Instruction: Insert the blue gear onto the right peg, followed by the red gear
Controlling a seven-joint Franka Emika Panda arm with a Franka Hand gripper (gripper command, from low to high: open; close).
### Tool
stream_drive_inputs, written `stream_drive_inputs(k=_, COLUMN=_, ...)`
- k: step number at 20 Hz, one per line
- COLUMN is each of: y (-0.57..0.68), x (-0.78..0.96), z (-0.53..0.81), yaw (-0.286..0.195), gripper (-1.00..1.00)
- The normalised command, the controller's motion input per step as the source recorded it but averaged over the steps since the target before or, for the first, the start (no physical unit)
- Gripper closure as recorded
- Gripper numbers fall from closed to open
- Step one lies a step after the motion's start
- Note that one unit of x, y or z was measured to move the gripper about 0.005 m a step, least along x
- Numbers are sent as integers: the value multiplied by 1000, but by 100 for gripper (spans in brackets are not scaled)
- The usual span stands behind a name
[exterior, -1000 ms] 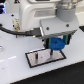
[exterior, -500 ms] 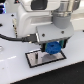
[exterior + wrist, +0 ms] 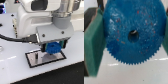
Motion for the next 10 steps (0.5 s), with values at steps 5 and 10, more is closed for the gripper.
stream_drive_inputs(k=5, y=7, x=406, z=321, yaw=0, gripper=100)
stream_drive_inputs(k=10, y=-25, x=82, z=-4, yaw=0, gripper=100)
